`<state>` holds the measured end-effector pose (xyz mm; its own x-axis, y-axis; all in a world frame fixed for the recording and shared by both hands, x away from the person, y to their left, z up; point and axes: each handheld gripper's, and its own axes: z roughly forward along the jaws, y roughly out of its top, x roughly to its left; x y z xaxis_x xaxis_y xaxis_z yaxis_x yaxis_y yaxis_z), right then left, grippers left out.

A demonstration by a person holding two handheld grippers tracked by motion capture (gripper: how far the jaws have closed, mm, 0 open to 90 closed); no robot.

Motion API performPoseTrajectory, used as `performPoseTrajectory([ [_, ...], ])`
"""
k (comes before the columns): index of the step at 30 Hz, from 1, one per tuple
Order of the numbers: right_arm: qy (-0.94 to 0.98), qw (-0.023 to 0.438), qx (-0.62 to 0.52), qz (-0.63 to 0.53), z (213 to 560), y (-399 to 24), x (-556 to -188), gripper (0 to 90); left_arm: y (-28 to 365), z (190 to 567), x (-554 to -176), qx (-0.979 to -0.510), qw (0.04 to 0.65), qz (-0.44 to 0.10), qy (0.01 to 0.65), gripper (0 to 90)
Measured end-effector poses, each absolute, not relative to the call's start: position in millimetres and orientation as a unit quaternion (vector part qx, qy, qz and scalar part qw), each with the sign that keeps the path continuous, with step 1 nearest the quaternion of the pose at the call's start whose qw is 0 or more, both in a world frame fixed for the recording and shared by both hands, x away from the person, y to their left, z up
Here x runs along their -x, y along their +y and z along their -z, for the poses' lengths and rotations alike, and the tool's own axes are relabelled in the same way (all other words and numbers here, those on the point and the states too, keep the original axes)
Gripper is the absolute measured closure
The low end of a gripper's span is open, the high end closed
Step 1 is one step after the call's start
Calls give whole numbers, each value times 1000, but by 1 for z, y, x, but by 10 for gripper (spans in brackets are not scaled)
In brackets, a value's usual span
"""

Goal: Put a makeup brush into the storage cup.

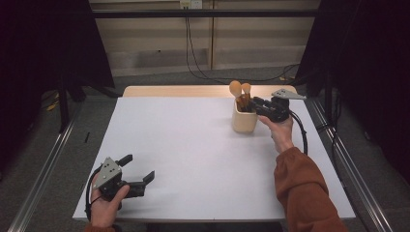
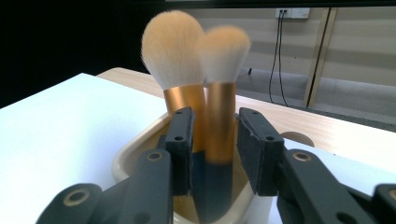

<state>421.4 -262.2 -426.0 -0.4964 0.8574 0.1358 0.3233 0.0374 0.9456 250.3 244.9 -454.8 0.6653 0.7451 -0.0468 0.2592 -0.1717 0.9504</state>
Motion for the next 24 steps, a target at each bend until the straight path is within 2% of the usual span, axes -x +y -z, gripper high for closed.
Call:
performPoseTrajectory([
  [5, 673, 246, -437, -544, 424, -267, -417, 555, 245, 455, -250, -729, 547, -223, 347, 22],
  [10, 671, 244, -439, -545, 422, -269, -414, 375, 246, 455, -251, -729, 546, -223, 348, 22],
  [15, 673, 237, -433, -551, 420, -268, -411, 243, 246, 455, -250, -728, 547, -223, 348, 22],
  [16, 670, 239, -440, -549, 419, -267, -409, 160, 246, 455, -249, -728, 547, -224, 347, 22],
  [17, 667, 238, -443, -549, 418, -267, -409, 132, 246, 455, -249, -728, 547, -224, 347, 22],
  [22, 659, 235, -454, -552, 415, -268, -401, 30, 249, 455, -247, -727, 549, -225, 345, 22],
  [24, 663, 232, -448, -553, 414, -269, -398, 16, 250, 455, -245, -724, 550, -227, 349, 22],
])
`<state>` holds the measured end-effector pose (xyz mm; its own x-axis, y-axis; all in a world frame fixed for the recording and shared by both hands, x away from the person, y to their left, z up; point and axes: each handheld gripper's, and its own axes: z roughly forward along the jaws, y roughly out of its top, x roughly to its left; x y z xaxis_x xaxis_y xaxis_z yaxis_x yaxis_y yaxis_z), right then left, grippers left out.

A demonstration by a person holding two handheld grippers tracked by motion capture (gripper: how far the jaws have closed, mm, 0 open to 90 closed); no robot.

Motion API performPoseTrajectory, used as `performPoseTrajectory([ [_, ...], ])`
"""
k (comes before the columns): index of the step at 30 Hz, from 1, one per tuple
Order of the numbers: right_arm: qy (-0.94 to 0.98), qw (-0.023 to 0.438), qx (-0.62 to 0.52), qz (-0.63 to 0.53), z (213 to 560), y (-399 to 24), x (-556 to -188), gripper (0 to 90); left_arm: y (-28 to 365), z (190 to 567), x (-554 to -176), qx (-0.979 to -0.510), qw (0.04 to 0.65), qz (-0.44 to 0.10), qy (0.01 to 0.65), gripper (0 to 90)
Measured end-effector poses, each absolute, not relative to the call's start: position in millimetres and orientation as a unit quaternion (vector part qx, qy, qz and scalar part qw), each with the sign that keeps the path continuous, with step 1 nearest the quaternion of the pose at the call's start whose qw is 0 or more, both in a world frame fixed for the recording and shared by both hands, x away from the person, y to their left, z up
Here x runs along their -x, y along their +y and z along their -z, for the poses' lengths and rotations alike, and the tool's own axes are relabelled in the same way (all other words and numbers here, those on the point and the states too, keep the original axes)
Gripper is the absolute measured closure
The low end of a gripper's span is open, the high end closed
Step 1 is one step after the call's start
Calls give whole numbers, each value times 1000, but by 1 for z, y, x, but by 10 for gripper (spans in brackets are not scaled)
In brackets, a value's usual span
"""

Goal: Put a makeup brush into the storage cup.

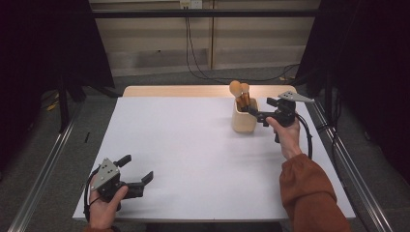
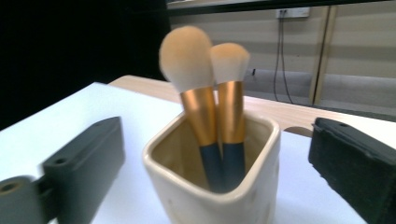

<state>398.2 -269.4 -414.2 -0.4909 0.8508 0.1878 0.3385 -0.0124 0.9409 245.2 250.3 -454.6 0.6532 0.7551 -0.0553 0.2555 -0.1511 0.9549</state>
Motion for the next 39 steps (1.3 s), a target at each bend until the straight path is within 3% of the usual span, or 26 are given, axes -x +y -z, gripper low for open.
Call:
performPoseTrajectory([
  [8, 679, 216, -440, -547, 412, -271, -384, 50, 252, 454, -244, -721, 551, -228, 352, 22],
  [17, 669, 265, -443, -535, 414, -275, -359, 43, 253, 453, -241, -718, 551, -234, 355, 22],
  [39, 669, 293, -434, -528, 421, -285, -307, 10, 254, 452, -240, -716, 554, -237, 354, 23],
])
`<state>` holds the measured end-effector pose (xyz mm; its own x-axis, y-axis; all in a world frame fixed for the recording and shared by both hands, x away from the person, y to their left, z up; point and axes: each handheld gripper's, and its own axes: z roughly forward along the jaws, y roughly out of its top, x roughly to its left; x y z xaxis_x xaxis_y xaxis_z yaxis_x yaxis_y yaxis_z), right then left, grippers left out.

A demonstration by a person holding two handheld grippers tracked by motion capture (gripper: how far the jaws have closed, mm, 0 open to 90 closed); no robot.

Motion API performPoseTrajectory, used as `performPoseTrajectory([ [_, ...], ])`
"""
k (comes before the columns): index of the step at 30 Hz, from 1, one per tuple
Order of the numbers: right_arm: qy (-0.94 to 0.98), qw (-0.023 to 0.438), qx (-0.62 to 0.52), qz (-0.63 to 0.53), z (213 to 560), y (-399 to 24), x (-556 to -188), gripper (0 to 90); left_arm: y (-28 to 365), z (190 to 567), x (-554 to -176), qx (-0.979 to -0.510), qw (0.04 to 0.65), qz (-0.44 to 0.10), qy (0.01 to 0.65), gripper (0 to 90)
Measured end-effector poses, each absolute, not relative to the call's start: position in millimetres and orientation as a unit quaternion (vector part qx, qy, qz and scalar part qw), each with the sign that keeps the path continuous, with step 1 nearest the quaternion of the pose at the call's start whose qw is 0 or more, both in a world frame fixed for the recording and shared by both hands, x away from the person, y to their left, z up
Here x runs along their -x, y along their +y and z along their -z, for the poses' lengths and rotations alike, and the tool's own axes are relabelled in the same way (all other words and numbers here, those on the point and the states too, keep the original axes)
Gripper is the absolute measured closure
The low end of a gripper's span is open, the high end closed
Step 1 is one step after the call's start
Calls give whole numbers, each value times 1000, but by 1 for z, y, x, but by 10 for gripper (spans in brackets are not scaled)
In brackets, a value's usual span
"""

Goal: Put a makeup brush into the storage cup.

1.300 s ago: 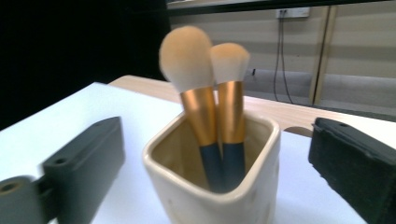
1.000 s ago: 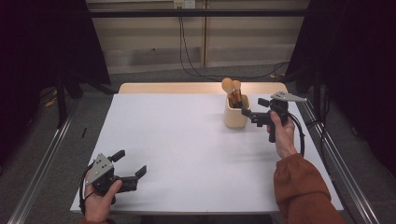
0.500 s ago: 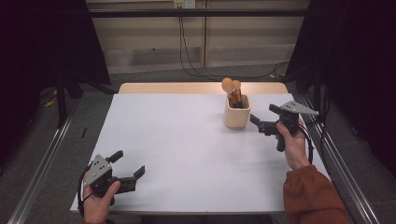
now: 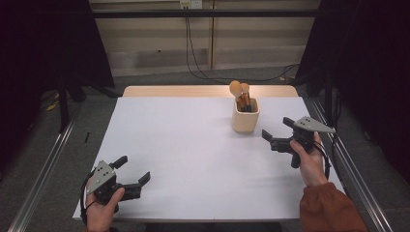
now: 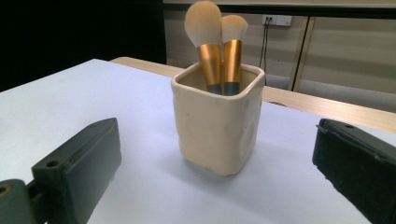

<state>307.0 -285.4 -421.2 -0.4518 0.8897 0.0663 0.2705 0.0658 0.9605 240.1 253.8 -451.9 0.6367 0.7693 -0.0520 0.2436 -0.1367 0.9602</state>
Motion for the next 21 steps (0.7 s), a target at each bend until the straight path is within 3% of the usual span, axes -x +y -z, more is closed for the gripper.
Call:
performPoseTrajectory([
  [21, 664, 294, -442, -526, 444, -303, -258, 14, 253, 452, -238, -717, 553, -236, 352, 21],
])
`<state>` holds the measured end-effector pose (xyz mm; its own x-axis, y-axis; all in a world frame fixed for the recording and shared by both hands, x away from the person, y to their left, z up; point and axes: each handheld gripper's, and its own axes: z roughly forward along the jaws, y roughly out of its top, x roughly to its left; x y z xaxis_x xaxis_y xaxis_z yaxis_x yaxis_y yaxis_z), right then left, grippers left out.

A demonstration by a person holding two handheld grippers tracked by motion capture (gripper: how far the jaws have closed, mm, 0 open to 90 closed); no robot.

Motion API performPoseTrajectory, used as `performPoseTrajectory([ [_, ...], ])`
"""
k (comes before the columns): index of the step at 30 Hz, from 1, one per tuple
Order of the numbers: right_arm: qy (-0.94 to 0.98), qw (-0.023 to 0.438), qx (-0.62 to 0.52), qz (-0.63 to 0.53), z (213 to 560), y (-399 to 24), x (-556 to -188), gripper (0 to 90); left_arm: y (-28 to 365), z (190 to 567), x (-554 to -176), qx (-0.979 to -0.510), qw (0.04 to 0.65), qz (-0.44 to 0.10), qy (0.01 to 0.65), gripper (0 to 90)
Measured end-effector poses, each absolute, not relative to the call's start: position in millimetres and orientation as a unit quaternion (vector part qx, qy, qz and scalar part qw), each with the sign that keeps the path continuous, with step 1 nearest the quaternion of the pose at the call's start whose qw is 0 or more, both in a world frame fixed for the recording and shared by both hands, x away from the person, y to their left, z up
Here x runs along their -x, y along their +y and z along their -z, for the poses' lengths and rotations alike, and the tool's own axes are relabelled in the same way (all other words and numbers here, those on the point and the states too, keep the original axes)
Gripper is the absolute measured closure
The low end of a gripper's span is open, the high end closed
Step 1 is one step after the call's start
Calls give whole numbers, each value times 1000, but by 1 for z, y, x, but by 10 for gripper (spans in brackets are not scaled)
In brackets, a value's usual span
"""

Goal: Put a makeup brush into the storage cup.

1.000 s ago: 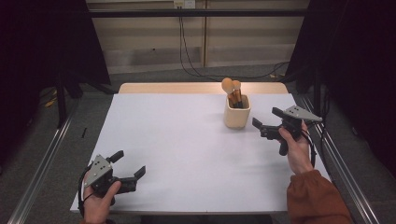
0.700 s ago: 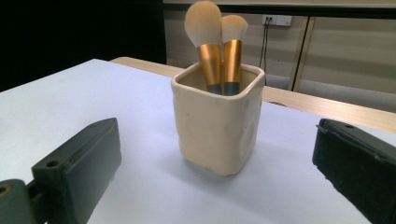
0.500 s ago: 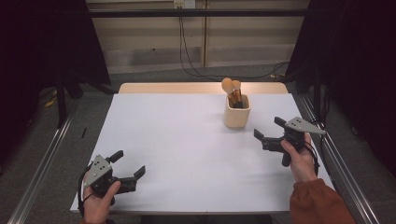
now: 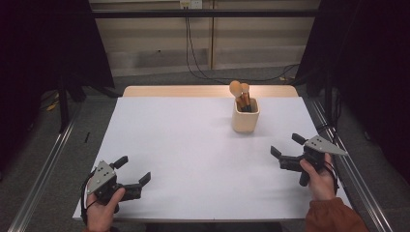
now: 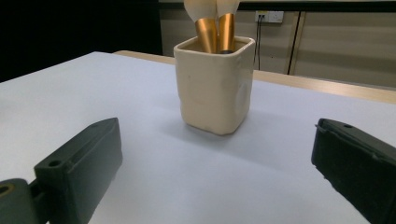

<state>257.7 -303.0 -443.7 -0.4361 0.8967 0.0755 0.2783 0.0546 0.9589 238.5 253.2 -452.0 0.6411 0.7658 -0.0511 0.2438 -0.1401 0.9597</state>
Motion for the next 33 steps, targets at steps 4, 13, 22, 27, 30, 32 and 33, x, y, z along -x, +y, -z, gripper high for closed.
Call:
performPoseTrajectory([
  [4, 664, 292, -443, -527, 445, -307, -248, 13, 253, 452, -238, -717, 554, -236, 351, 21],
  [13, 663, 281, -449, -529, 451, -309, -228, 12, 252, 452, -238, -719, 554, -237, 346, 21],
  [22, 661, 284, -455, -525, 455, -314, -213, 13, 252, 452, -238, -719, 553, -237, 347, 21],
  [27, 665, 284, -448, -526, 457, -313, -212, 14, 252, 452, -237, -719, 552, -237, 349, 22],
  [30, 665, 279, -451, -526, 459, -314, -214, 14, 253, 453, -238, -720, 551, -237, 349, 22],
  [32, 663, 280, -454, -524, 459, -315, -215, 18, 252, 453, -238, -721, 549, -236, 350, 22],
  [33, 662, 279, -455, -526, 459, -316, -215, 16, 252, 453, -238, -723, 549, -235, 347, 22],
])
